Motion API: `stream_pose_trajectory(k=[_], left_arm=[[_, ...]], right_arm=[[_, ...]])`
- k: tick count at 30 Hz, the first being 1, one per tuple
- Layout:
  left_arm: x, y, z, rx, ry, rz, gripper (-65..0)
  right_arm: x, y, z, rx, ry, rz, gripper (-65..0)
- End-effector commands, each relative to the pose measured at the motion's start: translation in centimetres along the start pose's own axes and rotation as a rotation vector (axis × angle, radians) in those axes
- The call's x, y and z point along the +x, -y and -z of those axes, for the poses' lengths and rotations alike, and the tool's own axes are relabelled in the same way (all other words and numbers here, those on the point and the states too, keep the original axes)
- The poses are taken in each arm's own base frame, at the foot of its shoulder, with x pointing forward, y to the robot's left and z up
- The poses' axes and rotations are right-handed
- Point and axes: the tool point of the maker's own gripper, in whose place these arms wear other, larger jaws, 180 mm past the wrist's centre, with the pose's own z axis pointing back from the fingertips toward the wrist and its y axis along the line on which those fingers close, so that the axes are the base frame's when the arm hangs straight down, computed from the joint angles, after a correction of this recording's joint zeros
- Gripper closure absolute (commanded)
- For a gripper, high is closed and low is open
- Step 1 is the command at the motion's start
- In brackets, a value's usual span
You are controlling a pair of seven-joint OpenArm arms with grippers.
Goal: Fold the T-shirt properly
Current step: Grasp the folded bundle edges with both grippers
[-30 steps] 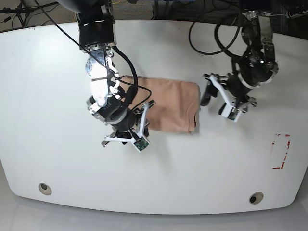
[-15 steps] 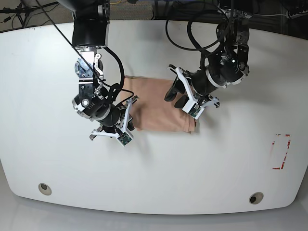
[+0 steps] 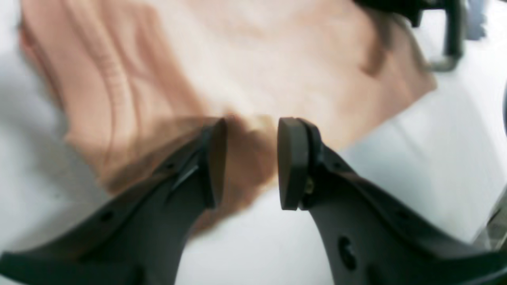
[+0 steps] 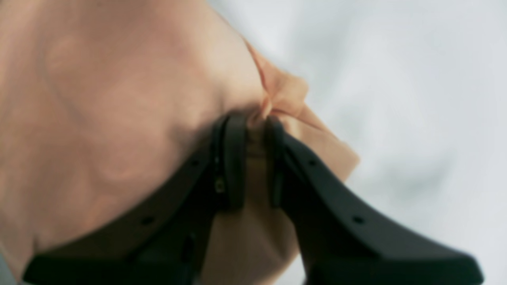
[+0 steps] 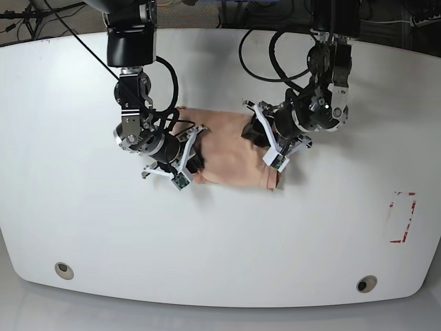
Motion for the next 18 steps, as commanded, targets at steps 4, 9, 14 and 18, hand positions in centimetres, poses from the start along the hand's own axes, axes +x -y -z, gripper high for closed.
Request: stream_pose_trajectory(k=[4, 9, 14, 18], left_arm=[[0.7, -3.8, 0.7, 0.037, -0.028, 0.001, -19.0], [1.8, -6.7, 0.9, 0.075, -0.05, 0.007, -19.2], [3.7, -9.6, 1.3, 0.108, -0.048, -0.003, -19.2], [5.5, -10.5, 1.7, 0.113, -0.028, 0.0, -19.4]], right_arm=[[0.3, 2.1, -2.6, -0.081, 0.05, 0.018, -7.9], [-0.5, 1.7, -4.3, -0.107, 0.031, -0.003, -7.9], [-1.6, 0.3, -5.4, -0.108, 0.016, -0.004, -7.9], [-2.2, -1.8, -5.6, -0.086, 0.019, 0.02, -7.9]])
